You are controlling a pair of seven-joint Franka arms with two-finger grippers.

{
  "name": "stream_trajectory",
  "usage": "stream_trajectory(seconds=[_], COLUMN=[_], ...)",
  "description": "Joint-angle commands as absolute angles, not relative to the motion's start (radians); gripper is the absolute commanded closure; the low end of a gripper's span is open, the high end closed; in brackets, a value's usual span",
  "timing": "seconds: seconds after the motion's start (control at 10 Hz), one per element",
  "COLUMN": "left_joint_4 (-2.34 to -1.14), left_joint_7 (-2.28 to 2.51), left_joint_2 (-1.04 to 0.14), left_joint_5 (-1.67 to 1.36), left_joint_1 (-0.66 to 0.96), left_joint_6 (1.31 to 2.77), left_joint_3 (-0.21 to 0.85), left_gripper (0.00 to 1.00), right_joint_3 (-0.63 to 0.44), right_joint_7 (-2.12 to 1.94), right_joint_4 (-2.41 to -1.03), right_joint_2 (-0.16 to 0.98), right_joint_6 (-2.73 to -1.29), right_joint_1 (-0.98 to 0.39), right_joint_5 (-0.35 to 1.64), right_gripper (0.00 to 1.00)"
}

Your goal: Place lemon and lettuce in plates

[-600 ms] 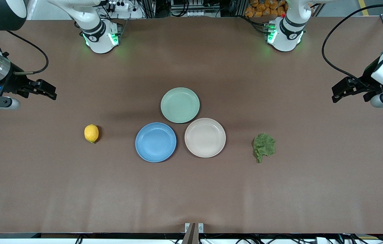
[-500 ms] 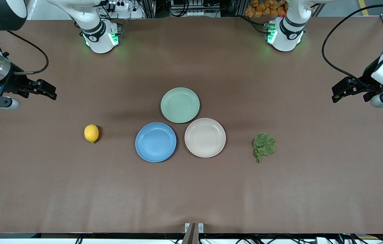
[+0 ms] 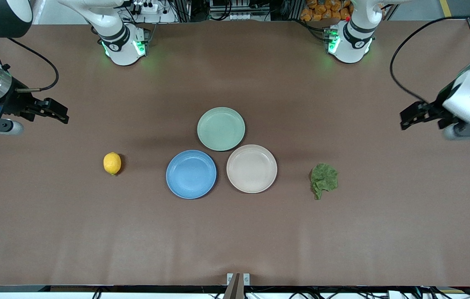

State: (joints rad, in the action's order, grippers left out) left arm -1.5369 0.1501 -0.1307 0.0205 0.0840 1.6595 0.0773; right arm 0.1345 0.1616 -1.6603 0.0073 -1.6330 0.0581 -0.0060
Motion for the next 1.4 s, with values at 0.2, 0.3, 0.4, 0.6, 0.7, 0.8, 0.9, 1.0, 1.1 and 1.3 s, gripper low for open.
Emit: stream_trajectory(seconds=[0.2, 0.3, 0.4, 0.6, 0.7, 0.8, 0.9, 1.0, 1.1, 1.3], left_joint_4=[-1.529, -1.532, -1.534, -1.557, -1.586, -1.618, -1.652, -1.67, -1.677, -1.678], left_joint_7=[0.225, 0.254, 0.271, 0.275, 0.275, 0.275, 0.275, 0.275, 0.276, 0.276], left_joint_2=[-0.415, -0.484, -0.553, -0.639, -0.652, -0.666, -0.678, -0.684, -0.693, -0.703], left_joint_5=[0.017, 0.02, 0.023, 0.031, 0.031, 0.031, 0.031, 0.029, 0.029, 0.029], left_joint_1=[0.182, 0.202, 0.218, 0.235, 0.235, 0.235, 0.233, 0.233, 0.235, 0.235], left_joint_6=[1.876, 1.934, 1.984, 2.057, 2.09, 2.142, 2.201, 2.236, 2.255, 2.267], left_joint_3=[0.1, 0.1, 0.097, 0.095, 0.095, 0.095, 0.095, 0.095, 0.095, 0.094], left_gripper=[0.0, 0.0, 0.0, 0.0, 0.0, 0.0, 0.0, 0.0, 0.0, 0.07], right_joint_3=[0.123, 0.123, 0.123, 0.123, 0.123, 0.123, 0.123, 0.123, 0.121, 0.121], right_joint_7=[0.149, 0.147, 0.149, 0.149, 0.149, 0.147, 0.146, 0.146, 0.131, 0.097], right_joint_4=[-1.663, -1.664, -1.67, -1.68, -1.699, -1.706, -1.736, -1.796, -1.843, -1.917], right_joint_2=[-0.008, 0.012, 0.053, 0.185, 0.24, 0.297, 0.337, 0.357, 0.388, 0.437], right_joint_6=[-1.638, -1.641, -1.676, -1.748, -1.796, -1.818, -1.892, -2.004, -2.091, -2.221], right_joint_1=[0.051, 0.052, 0.054, 0.06, 0.058, 0.061, 0.06, 0.058, 0.06, 0.071], right_joint_5=[0.006, 0.006, 0.006, 0.005, 0.005, 0.003, 0.002, -0.008, -0.015, -0.023], right_gripper=[0.0, 0.0, 0.0, 0.0, 0.0, 0.0, 0.0, 0.0, 0.0, 0.0])
